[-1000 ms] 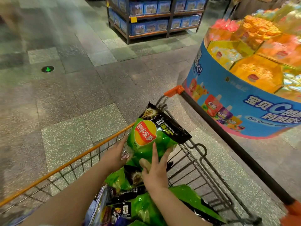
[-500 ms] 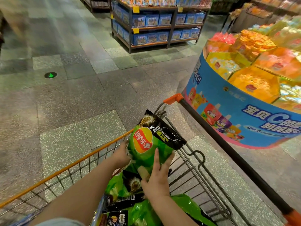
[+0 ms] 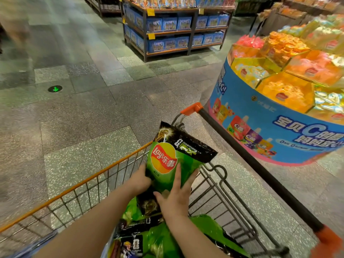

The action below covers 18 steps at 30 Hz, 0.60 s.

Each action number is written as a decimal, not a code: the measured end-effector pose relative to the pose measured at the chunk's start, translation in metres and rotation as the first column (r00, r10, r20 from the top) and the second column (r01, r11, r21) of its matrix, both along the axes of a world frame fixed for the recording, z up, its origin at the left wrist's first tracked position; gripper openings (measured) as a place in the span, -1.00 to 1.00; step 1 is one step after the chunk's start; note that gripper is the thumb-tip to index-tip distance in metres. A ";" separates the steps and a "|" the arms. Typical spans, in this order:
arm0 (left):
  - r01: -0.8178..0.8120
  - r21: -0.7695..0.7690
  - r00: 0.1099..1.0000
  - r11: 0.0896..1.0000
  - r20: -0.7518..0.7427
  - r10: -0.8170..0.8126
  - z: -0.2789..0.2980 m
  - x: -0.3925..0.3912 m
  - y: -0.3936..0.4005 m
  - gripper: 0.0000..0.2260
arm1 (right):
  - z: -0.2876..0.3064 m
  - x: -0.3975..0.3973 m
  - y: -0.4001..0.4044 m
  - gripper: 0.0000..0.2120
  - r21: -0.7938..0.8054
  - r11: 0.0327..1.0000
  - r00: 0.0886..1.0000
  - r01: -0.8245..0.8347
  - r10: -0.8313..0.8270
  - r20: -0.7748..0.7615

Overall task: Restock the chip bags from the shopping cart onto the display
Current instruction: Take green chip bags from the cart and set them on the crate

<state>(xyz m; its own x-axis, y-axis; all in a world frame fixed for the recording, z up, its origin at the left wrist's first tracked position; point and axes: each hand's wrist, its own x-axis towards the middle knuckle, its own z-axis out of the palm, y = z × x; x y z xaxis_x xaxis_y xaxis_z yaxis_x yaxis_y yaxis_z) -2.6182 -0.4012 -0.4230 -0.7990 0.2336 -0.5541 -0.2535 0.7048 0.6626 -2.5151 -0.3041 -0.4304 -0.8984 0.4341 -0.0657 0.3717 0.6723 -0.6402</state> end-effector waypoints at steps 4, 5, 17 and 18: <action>0.013 0.074 0.997 0.997 -0.075 -0.008 0.026 0.020 0.001 -0.55 | 0.019 0.009 0.002 0.16 -0.017 1.000 0.994 0.025 -0.027 -0.102; 0.016 0.095 0.995 0.995 -0.102 -0.006 0.035 0.025 0.001 -0.58 | 0.025 0.012 0.003 0.15 -0.027 0.999 0.992 0.036 -0.039 -0.121; 0.208 0.069 0.894 0.976 -0.418 -0.161 0.124 0.079 -0.051 -0.34 | 0.138 0.046 0.011 0.07 -0.014 0.999 0.964 -0.040 0.034 -0.262; 0.229 0.051 0.869 0.972 -0.461 -0.180 0.133 0.084 -0.056 -0.30 | 0.148 0.049 0.011 0.07 -0.035 0.998 0.960 -0.043 0.032 -0.277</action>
<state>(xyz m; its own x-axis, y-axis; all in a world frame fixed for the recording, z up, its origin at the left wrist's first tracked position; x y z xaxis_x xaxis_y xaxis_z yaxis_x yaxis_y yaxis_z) -2.5341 -0.4570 -0.2900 -0.8840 0.4543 -0.1104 0.2321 0.6316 0.7397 -2.4664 -0.2930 -0.2824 -0.8997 0.4019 0.1704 0.1519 0.6541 -0.7410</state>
